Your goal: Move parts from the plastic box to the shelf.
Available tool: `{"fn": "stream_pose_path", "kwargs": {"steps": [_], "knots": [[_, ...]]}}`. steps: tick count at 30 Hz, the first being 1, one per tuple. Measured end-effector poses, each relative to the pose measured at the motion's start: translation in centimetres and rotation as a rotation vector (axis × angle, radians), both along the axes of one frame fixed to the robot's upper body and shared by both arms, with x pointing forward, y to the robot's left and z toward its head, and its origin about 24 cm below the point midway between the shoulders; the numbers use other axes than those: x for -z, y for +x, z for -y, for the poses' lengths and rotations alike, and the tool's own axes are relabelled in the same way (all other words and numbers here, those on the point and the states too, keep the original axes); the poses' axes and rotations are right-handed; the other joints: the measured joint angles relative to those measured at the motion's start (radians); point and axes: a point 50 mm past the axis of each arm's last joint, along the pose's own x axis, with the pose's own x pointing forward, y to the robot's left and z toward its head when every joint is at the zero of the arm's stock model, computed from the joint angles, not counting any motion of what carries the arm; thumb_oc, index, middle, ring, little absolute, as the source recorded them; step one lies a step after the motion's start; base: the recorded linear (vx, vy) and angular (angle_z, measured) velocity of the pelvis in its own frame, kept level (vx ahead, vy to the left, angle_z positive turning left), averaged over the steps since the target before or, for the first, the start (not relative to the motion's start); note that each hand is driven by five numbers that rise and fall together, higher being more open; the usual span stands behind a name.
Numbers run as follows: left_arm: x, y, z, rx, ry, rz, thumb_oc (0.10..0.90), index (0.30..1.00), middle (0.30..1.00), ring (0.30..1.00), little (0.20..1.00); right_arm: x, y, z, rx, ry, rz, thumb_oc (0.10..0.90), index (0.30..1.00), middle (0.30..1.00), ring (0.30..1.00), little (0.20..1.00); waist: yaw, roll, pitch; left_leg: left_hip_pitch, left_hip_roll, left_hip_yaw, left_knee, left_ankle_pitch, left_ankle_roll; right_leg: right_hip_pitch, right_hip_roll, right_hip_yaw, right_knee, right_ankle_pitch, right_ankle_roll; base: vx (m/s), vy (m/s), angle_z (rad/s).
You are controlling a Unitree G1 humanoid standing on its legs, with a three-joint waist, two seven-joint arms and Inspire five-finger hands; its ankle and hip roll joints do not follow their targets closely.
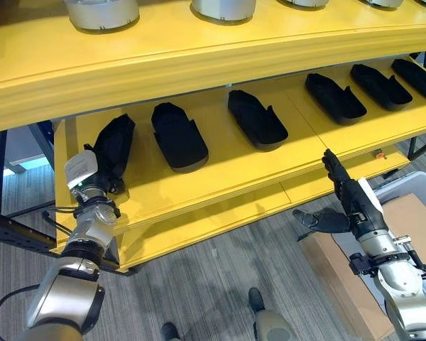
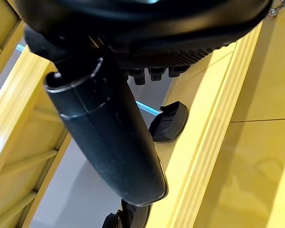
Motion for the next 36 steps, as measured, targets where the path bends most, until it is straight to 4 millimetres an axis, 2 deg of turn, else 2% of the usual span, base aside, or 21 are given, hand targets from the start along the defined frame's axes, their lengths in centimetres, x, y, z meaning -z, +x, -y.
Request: {"fn": "stream_pose_path", "kwargs": {"steps": [10,16,36], "knots": [[0.4,-0.3,-0.8,-0.062,-0.083,0.010,0.400,0.300,0.300,0.300,0.300,-0.1,0.0,0.1,-0.009,-0.017,-0.005,0.900,1.000,1.000,1.000,1.000,-0.001,0.009,0.021,-0.008,0.000,-0.021,0.005,0.001,-0.002,0.005,0.000,-0.018,0.005,-0.003,0.000,0.01,-0.004,0.04],[1.1,-0.2,-0.4,-0.091,-0.163,0.013,0.400,0.300,0.300,0.300,0.300,-0.9,-0.1,-0.5,-0.035,-0.025,0.025,0.900,1.000,1.000,1.000,1.000,0.003,0.010,0.021,-0.013,0.000,-0.032,0.014,0.001,-0.002,0.010,-0.002,-0.026,0.007,-0.003,0.000,0.01,-0.004,0.04],[0.8,-0.2,-0.5,-0.110,-0.150,0.029,0.400,0.300,0.300,0.300,0.300,-1.6,-0.2,-0.5,-0.052,-0.047,0.045,0.900,1.000,1.000,1.000,1.000,-0.001,0.006,0.023,-0.017,0.001,-0.046,0.018,0.001,-0.002,0.008,-0.002,-0.038,0.030,-0.020,-0.003,0.00,-0.001,0.02]]}}
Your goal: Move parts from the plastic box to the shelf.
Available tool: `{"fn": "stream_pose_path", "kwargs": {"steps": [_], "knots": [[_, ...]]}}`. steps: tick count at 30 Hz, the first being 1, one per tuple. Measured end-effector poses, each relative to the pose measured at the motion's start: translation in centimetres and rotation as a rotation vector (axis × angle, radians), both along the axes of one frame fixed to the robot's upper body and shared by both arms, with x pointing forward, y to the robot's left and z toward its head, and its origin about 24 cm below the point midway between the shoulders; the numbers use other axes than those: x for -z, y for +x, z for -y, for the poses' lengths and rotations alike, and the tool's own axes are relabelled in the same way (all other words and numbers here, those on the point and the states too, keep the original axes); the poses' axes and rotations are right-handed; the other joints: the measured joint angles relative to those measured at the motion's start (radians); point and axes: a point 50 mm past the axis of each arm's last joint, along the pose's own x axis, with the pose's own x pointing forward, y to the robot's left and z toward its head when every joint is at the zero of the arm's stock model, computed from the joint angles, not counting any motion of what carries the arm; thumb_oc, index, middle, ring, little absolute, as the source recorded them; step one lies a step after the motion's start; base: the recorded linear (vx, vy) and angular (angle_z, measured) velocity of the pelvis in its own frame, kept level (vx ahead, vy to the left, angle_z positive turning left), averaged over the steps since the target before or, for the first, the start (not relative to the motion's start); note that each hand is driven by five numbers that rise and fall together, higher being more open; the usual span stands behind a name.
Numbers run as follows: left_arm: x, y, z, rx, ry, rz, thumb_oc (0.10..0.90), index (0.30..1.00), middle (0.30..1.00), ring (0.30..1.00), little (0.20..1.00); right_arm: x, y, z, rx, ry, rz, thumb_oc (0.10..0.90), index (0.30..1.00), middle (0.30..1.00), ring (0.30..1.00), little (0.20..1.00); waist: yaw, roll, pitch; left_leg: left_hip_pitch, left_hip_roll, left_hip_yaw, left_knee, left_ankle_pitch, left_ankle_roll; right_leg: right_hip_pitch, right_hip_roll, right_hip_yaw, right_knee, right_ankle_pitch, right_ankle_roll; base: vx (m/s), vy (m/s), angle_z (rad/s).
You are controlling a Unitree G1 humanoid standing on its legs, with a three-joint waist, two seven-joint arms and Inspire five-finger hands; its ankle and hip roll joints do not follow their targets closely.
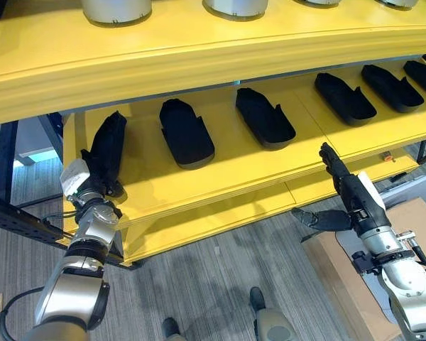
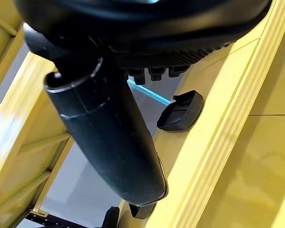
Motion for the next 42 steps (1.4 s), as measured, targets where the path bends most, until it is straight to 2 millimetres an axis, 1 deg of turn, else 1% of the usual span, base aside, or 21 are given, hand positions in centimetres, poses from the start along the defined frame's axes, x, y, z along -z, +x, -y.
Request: {"fn": "stream_pose_path", "kwargs": {"steps": [5,7,12,14,18,23,29,30,31,33,34,38,42], "knots": [[-0.1,0.0,-0.3,-0.001,0.013,-0.003,0.400,0.300,0.300,0.300,0.300,-0.3,0.0,0.2,-0.006,-0.028,0.000,0.900,1.000,1.000,1.000,1.000,-0.003,0.000,0.000,0.000,0.000,0.006,0.000,0.000,0.000,-0.008,0.001,0.006,0.006,-0.001,0.000,0.00,0.003,-0.02],[-0.1,-0.4,-1.3,-0.023,0.042,-0.031,0.400,0.300,0.300,0.300,0.300,-0.5,0.1,0.3,-0.016,-0.042,0.006,0.900,1.000,1.000,1.000,1.000,-0.002,0.000,0.000,-0.001,0.002,0.012,0.000,0.000,0.000,-0.017,0.000,0.013,0.012,-0.002,-0.001,0.00,0.011,-0.10],[-1.9,-0.3,-2.7,-0.047,0.105,-0.051,0.400,0.300,0.300,0.300,0.300,-0.7,0.0,0.5,-0.028,-0.073,0.000,0.900,1.000,1.000,1.000,1.000,-0.005,0.000,0.000,-0.022,0.003,0.024,0.006,0.000,0.000,-0.053,-0.001,0.028,0.031,-0.003,-0.001,-0.01,0.005,-0.06],[-2.2,-0.1,-2.7,-0.044,0.107,-0.043,0.400,0.300,0.300,0.300,0.300,-0.7,0.0,0.5,-0.030,-0.074,-0.001,0.900,1.000,1.000,1.000,1.000,-0.003,0.001,0.001,-0.033,0.003,0.022,0.013,0.000,0.000,-0.061,0.000,0.027,0.035,-0.004,-0.001,0.00,0.000,0.00],[-2.2,-0.2,-2.7,-0.043,0.126,-0.055,0.400,0.300,0.300,0.300,0.300,-0.7,0.0,0.5,-0.031,-0.074,-0.002,0.900,1.000,1.000,1.000,1.000,-0.004,0.001,0.002,-0.034,0.003,0.026,0.013,0.000,0.001,-0.069,0.000,0.033,0.041,-0.006,0.000,-0.01,0.000,-0.03],[-2.3,-0.1,-2.8,-0.048,0.120,-0.046,0.400,0.300,0.300,0.300,0.300,-0.7,0.0,0.4,-0.037,-0.076,-0.005,0.900,1.000,1.000,1.000,1.000,-0.003,0.006,0.024,-0.035,0.003,0.028,0.015,0.000,0.001,-0.081,0.001,0.037,0.061,-0.015,-0.001,0.00,0.000,0.00],[-2.4,-0.1,-2.8,-0.042,0.110,-0.053,0.400,0.300,0.300,0.300,0.300,-0.7,0.0,0.5,-0.035,-0.077,-0.003,0.900,1.000,1.000,1.000,1.000,-0.003,0.006,0.025,-0.037,0.004,0.028,0.015,-0.001,0.001,-0.092,0.003,0.038,0.079,-0.026,0.000,0.00,0.000,0.00],[-2.4,-0.1,-2.8,-0.039,0.111,-0.057,0.492,0.429,0.429,0.429,0.429,-0.7,0.0,0.5,-0.035,-0.077,-0.003,0.900,1.000,1.000,1.000,1.000,-0.003,0.006,0.025,-0.037,0.005,0.027,0.015,-0.001,0.001,-0.092,0.002,0.037,0.080,-0.027,0.000,0.00,0.000,0.00],[-2.3,-0.1,-2.7,-0.036,0.111,-0.062,0.900,1.000,1.000,1.000,1.000,-0.7,0.0,0.5,-0.036,-0.077,-0.004,0.900,1.000,1.000,1.000,1.000,-0.004,0.006,0.025,-0.037,0.004,0.026,0.016,-0.001,0.001,-0.093,0.002,0.037,0.086,-0.030,-0.001,0.00,0.000,0.00],[-2.0,-0.1,-2.9,-0.031,0.104,-0.094,0.900,1.000,1.000,1.000,1.000,-0.7,0.0,0.5,-0.039,-0.077,-0.004,0.900,1.000,1.000,1.000,1.000,-0.004,0.007,0.025,-0.035,0.003,0.027,0.016,-0.001,0.001,-0.093,0.005,0.037,0.089,-0.030,-0.001,0.00,0.000,0.00],[-1.7,0.0,-3.0,-0.033,0.091,-0.147,0.900,1.000,1.000,1.000,1.000,-0.7,0.0,0.4,-0.042,-0.078,-0.007,0.900,1.000,1.000,1.000,1.000,-0.008,0.007,0.025,-0.035,0.003,0.027,0.017,-0.001,0.001,-0.093,0.006,0.038,0.090,-0.030,-0.001,0.00,0.000,0.00],[-1.7,0.1,-2.8,-0.019,0.091,-0.159,0.900,1.000,1.000,1.000,1.000,-0.7,0.0,0.4,-0.043,-0.078,-0.007,0.900,1.000,1.000,1.000,1.000,-0.011,0.007,0.025,-0.033,0.003,0.027,0.019,-0.001,0.001,-0.093,0.006,0.039,0.093,-0.030,-0.001,0.00,0.000,0.00],[-2.0,0.7,-2.1,0.032,0.122,-0.201,0.900,1.000,1.000,1.000,1.000,-0.7,0.0,0.4,-0.043,-0.076,-0.007,0.900,1.000,1.000,1.000,1.000,-0.008,0.007,0.025,-0.033,0.001,0.026,0.023,-0.001,0.001,-0.093,0.005,0.040,0.098,-0.030,-0.001,0.00,0.000,0.00]]}}
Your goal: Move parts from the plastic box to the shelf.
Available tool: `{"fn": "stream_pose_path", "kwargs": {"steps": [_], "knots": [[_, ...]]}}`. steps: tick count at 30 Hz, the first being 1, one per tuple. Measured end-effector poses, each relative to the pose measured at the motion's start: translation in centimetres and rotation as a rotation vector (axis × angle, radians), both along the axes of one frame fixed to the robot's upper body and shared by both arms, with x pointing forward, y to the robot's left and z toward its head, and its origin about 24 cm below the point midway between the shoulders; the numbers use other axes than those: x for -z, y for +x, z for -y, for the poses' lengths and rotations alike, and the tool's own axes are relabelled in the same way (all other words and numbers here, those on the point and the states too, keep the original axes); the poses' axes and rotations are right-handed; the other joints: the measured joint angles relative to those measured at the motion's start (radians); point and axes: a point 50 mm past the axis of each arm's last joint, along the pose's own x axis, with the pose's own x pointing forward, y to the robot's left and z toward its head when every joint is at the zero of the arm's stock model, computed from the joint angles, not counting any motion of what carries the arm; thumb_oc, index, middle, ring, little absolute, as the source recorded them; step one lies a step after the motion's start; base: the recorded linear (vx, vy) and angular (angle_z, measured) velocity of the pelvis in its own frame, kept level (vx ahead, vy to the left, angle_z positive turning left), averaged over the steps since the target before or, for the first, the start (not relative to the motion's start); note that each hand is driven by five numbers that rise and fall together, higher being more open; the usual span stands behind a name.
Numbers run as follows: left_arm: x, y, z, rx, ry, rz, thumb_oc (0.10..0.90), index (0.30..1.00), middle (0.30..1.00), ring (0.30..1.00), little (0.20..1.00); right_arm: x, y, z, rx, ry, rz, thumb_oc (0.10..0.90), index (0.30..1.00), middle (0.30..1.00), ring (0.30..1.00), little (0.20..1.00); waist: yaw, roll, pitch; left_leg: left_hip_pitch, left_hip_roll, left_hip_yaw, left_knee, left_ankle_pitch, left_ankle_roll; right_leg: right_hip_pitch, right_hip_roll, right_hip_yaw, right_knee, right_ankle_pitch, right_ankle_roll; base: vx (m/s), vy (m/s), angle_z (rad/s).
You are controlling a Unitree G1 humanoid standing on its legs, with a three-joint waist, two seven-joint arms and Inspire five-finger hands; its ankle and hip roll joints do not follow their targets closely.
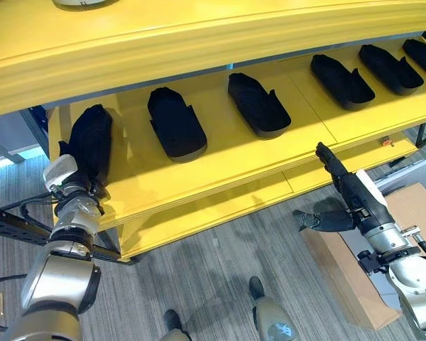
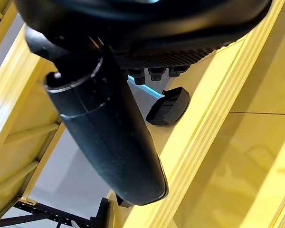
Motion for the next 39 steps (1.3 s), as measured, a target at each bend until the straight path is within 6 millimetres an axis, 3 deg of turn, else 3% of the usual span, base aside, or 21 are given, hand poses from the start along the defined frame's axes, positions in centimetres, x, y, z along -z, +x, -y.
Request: {"fn": "stream_pose_path", "kwargs": {"steps": [14,23,39], "knots": [[0.4,1.2,2.2,0.181,0.186,-0.185,0.900,1.000,1.000,1.000,1.000,0.0,0.0,0.0,-0.001,0.014,0.000,0.900,1.000,1.000,1.000,1.000,-0.021,0.000,-0.001,-0.002,0.003,0.000,0.030,-0.009,0.002,-0.002,0.000,0.007,0.021,-0.001,0.000,0.00,0.000,0.00],[0.5,1.8,3.4,0.216,0.164,-0.186,0.900,1.000,1.000,1.000,1.000,0.2,0.0,-0.1,0.001,0.024,-0.001,0.900,1.000,1.000,1.000,1.000,-0.021,0.002,-0.008,-0.020,0.012,-0.002,0.054,-0.016,0.002,-0.018,-0.001,0.010,0.036,-0.002,-0.002,0.00,0.000,0.00],[0.6,2.0,3.8,0.221,0.069,-0.163,0.900,1.000,1.000,1.000,1.000,0.5,-0.1,-0.4,0.006,0.052,-0.004,0.900,1.000,1.000,1.000,1.000,-0.021,0.002,-0.015,-0.032,0.014,-0.007,0.072,-0.018,0.003,-0.026,0.000,0.011,0.051,-0.003,-0.004,0.00,0.000,0.00]]}}
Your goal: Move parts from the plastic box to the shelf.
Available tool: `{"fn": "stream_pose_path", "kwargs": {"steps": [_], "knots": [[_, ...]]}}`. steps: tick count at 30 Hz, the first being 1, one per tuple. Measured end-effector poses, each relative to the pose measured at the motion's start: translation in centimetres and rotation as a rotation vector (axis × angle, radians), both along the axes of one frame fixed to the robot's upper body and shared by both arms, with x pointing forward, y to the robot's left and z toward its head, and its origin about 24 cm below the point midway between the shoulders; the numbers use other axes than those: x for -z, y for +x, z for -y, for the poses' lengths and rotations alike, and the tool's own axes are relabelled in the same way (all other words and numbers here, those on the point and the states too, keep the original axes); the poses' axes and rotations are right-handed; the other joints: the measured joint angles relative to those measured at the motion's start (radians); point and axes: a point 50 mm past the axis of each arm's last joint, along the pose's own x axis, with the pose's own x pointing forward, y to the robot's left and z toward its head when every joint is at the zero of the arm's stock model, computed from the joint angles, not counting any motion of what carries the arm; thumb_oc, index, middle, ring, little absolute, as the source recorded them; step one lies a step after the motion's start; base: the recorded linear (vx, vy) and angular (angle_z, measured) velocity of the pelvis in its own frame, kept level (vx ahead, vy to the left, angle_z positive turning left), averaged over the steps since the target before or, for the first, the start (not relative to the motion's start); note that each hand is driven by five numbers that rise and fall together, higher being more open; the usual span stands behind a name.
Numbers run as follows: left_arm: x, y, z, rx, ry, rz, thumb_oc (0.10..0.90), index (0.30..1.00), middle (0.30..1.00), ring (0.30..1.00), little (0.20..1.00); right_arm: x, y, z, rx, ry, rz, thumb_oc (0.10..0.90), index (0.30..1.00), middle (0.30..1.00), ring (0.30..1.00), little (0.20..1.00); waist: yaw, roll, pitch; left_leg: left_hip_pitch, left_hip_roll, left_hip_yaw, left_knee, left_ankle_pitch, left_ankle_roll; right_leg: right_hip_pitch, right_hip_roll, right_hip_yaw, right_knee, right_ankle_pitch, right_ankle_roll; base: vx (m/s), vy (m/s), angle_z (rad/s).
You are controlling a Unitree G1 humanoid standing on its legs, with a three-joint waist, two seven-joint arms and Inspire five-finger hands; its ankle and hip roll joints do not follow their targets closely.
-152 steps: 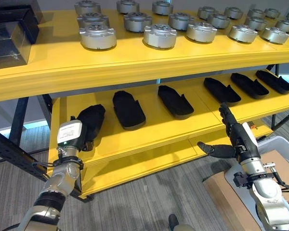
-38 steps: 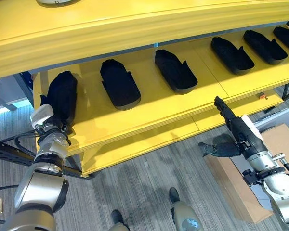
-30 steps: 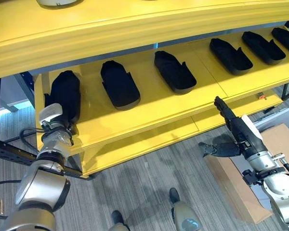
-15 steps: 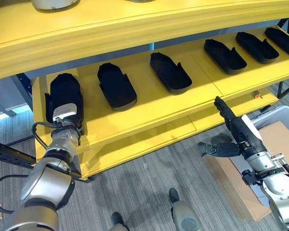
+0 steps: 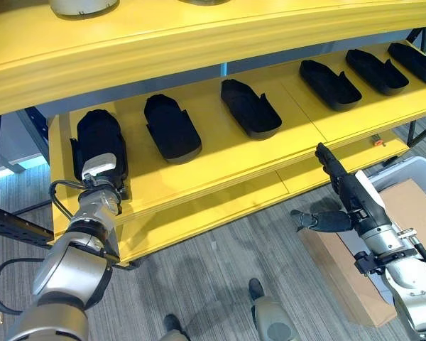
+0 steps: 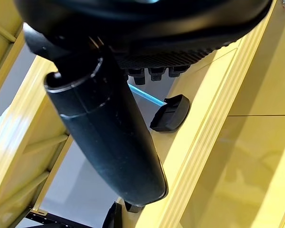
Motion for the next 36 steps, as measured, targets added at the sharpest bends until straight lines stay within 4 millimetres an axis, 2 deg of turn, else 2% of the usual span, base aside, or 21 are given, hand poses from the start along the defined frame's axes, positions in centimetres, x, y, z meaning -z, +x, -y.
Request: {"fn": "stream_pose_path", "kwargs": {"steps": [3,12,23,36], "knots": [[0.3,0.2,0.5,-0.019,-0.110,0.024,0.900,1.000,1.000,1.000,1.000,0.1,0.0,0.0,0.001,0.003,-0.002,0.900,1.000,1.000,1.000,1.000,0.002,0.000,-0.008,-0.006,-0.001,-0.001,0.005,0.000,0.000,-0.006,0.000,0.000,0.008,0.000,0.000,0.00,0.000,0.00],[1.0,0.6,2.3,0.001,-0.210,0.036,0.900,1.000,1.000,1.000,1.000,0.8,-0.5,0.1,0.013,0.010,-0.035,0.900,1.000,1.000,1.000,1.000,0.000,-0.001,-0.026,-0.005,0.000,-0.001,0.009,-0.001,0.001,-0.006,0.000,0.001,0.010,-0.004,-0.006,0.00,0.000,0.00],[1.0,0.7,2.4,-0.010,-0.273,0.058,0.900,1.000,1.000,1.000,1.000,1.0,-0.6,0.2,0.016,0.010,-0.042,0.900,1.000,1.000,1.000,1.000,-0.001,-0.001,-0.026,-0.004,0.001,0.001,0.009,0.000,0.001,-0.007,0.001,0.005,0.011,-0.004,-0.006,0.00,0.000,-0.01],[-1.4,1.3,2.8,0.047,-0.274,0.149,0.900,1.000,1.000,1.000,1.000,1.0,-0.6,0.2,0.018,0.006,-0.045,0.900,1.000,1.000,1.000,1.000,0.017,-0.001,-0.026,-0.008,0.001,-0.011,0.009,0.000,0.001,-0.004,0.000,-0.004,0.011,-0.004,-0.007,0.00,0.001,0.01]]}}
